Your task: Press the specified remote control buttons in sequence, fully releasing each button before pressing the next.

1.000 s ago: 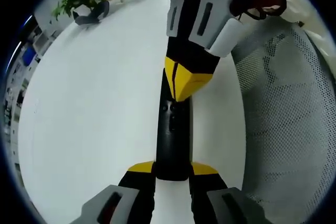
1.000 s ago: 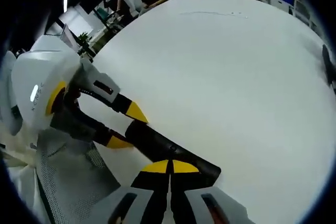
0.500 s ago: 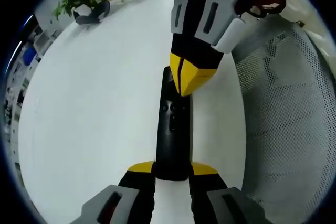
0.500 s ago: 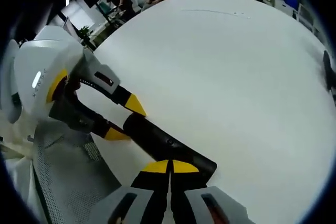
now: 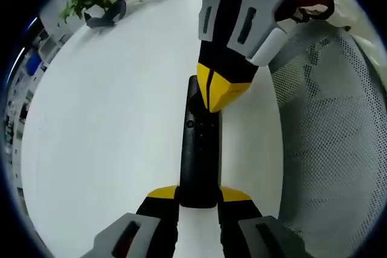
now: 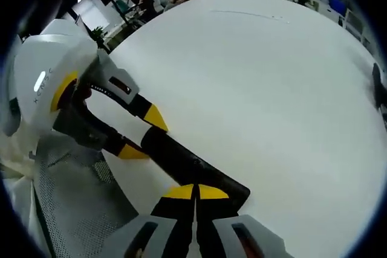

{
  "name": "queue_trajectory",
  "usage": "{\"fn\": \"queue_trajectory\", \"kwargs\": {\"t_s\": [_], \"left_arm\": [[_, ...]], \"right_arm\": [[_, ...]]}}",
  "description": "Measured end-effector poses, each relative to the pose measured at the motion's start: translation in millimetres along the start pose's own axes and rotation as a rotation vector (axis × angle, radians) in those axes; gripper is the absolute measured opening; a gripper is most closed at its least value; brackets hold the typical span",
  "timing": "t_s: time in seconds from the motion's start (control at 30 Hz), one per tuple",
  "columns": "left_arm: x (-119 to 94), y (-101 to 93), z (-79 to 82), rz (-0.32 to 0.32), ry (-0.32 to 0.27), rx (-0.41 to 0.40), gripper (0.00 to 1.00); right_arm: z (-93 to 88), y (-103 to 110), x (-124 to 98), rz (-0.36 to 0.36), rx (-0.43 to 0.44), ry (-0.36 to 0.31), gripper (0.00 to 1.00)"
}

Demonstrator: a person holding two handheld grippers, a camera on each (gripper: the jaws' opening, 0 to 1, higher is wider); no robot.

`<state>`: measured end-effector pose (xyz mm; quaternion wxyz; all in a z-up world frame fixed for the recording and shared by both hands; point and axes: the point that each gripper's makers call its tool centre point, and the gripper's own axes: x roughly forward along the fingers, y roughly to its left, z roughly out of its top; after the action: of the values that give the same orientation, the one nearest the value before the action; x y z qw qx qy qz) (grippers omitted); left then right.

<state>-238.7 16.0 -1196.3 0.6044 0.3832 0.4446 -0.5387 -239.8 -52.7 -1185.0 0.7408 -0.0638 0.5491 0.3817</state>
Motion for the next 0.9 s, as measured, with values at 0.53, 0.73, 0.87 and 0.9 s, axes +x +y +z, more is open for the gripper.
{"fn": "queue_trajectory", "kwargs": {"t_s": [0.53,0.73,0.87,0.9], "left_arm": [[0,-0.4,0.1,0.006,-0.005,0.002,0.23],[0,-0.5,0.3,0.004,-0.003,0.003,0.23],[-1,-0.3,0.2,0.005,-0.011,-0.002,0.23],[-1,-0.3,0.3,0.005,-0.012,-0.004,0.23]], "right_arm": [[5.3,-4,-7,-0.037,-0.107,-0.090,0.00],[11.1,-7,-8,-0.033,-0.129,-0.075,0.00],[7.7,-5,-4,-0.031,-0.163,-0.040,0.00],[7.2,-5,-3,-0.029,-0.169,-0.036,0.00]]}}
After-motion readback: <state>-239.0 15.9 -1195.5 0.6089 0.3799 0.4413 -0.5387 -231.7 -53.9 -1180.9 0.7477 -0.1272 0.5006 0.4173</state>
